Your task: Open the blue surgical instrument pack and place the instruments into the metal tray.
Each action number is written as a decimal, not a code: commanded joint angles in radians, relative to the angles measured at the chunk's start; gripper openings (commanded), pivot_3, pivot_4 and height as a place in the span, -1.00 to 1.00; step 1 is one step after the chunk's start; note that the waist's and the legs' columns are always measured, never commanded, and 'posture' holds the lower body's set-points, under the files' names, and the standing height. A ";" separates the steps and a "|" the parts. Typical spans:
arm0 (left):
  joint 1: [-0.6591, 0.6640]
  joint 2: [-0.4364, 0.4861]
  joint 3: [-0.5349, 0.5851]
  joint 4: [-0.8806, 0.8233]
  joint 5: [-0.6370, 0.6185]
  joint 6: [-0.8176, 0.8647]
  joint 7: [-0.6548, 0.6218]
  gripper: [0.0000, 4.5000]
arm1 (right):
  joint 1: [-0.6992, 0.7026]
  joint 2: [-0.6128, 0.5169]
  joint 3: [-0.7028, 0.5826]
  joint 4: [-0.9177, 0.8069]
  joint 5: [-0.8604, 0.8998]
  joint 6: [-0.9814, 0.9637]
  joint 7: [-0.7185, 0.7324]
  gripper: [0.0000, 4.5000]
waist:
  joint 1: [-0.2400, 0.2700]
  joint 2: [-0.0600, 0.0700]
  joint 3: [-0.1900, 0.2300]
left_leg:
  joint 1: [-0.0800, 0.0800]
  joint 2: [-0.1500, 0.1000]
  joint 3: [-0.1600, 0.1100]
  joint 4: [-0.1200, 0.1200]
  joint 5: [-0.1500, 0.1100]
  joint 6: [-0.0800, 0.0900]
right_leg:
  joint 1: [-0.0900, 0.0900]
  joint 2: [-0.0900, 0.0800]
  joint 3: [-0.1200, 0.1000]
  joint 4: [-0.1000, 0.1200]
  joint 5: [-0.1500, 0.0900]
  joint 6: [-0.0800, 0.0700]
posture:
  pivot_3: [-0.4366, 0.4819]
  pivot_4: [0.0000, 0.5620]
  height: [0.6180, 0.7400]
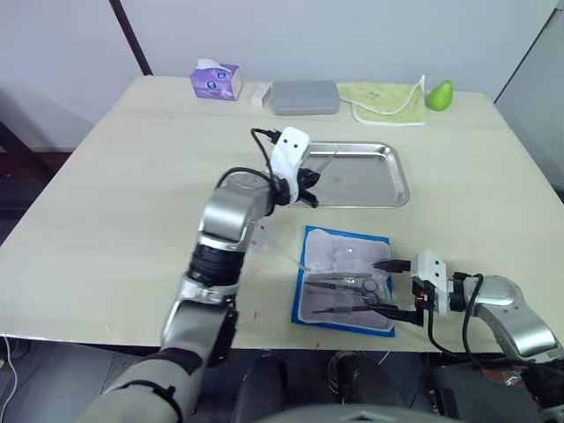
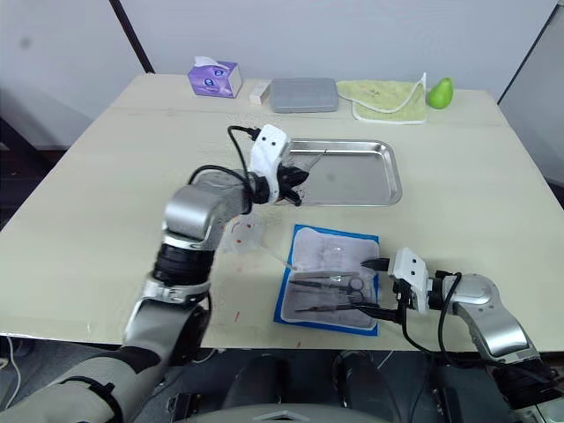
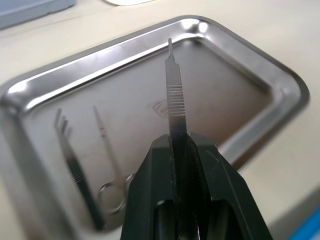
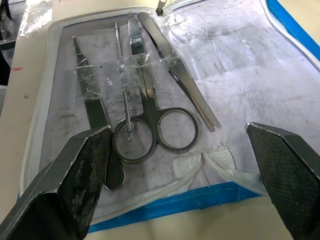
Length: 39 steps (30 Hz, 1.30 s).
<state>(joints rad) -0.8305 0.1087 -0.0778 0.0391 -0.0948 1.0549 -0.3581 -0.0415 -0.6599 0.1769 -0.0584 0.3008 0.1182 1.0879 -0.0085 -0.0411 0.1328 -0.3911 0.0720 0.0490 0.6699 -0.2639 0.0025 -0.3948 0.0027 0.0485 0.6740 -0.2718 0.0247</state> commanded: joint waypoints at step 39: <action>-0.127 -0.250 0.120 0.517 0.071 -0.325 0.460 -0.59 | 0.067 -0.033 0.028 0.050 -0.050 0.093 -0.020 1.00 | 0.002 0.000 0.000 | -0.002 -0.002 -0.001 0.000 0.000 0.000 | 0.000 -0.002 -0.002 -0.001 0.000 0.000 | -0.05 -0.47 0.96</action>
<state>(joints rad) -0.9295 -0.1291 0.0402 0.5674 -0.0118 0.7441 0.1043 -0.0268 -0.6687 0.1700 -0.0804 0.3021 0.1307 1.0771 -0.0068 -0.0409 0.1330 -0.3927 0.0703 0.0478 0.6695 -0.2638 0.0022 -0.3949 0.0011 0.0465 0.6725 -0.2717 0.0251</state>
